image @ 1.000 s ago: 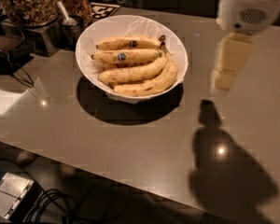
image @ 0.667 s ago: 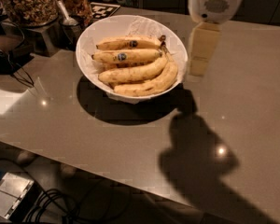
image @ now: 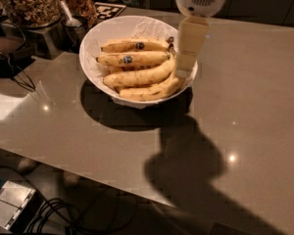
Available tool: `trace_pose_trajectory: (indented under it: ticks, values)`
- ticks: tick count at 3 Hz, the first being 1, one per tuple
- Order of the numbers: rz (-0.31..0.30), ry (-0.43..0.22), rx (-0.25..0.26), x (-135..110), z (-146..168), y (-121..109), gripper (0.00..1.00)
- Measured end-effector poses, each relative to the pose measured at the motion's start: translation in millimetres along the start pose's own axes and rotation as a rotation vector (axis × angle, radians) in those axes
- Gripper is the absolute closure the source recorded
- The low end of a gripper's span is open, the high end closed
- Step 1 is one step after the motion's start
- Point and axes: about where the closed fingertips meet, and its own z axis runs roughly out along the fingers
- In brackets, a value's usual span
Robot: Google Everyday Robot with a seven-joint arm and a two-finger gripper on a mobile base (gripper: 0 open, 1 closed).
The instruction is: Pick banana from white bowl
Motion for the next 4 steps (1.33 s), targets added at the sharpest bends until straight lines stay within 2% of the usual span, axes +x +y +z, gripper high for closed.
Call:
trace_pose_trajectory:
  ticks: [1,2,3,4]
  values:
    - [-0.036,0.009,0.017,-40.9,1.8,-12.2,0.00]
    - [-0.051,0.002,0.019,-72.4,6.6,-21.2,0.11]
    - [-0.047,-0.010,0.022,-91.6,12.1,-34.8,0.23]
    - [-0.026,-0.024,0.006,-97.2,22.9,-48.7,0.32]
